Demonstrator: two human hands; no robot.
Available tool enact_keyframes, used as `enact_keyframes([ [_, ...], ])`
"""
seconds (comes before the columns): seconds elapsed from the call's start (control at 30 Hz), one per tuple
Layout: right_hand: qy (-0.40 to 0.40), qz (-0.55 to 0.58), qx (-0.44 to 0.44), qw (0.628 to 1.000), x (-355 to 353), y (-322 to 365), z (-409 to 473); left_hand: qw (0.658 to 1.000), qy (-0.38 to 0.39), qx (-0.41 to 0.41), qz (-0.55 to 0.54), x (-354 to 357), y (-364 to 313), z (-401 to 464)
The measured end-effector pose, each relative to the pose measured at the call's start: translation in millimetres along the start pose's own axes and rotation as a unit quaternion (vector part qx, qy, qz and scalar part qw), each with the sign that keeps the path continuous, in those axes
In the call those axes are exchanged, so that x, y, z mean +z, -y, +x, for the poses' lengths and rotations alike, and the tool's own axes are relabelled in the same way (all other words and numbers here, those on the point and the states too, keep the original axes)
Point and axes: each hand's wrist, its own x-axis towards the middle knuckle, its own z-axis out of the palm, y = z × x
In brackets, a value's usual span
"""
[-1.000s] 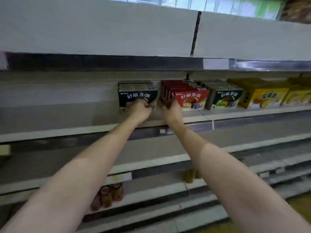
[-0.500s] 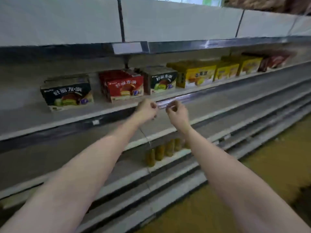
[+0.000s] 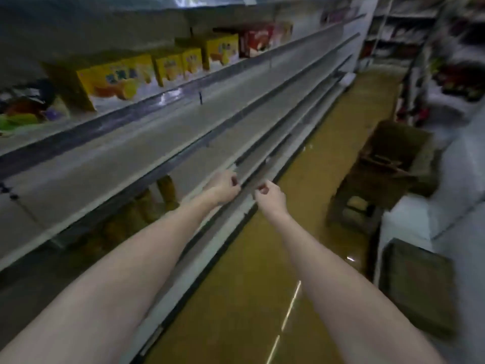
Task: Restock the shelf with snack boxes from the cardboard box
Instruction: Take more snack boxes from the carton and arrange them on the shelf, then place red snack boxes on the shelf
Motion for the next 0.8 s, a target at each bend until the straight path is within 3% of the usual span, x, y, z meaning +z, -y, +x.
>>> enact_keyframes([
  [0.23,-0.104,-0.011,0.101,0.989,-92.4,-97.3,26.1,0.991,0.075,0.106,0.039,108.9,-93.7,62.9],
  [0.47,-0.157,0.0,0.178,0.971,-161.1,-172.7,81.9,0.972,0.154,0.171,0.044,209.2,-155.9,152.2],
  [0.8,-0.209,-0.034,0.247,0.946,-248.1,-238.1,243.7,0.96,0.212,0.182,-0.03,285.4,-235.1,335.5],
])
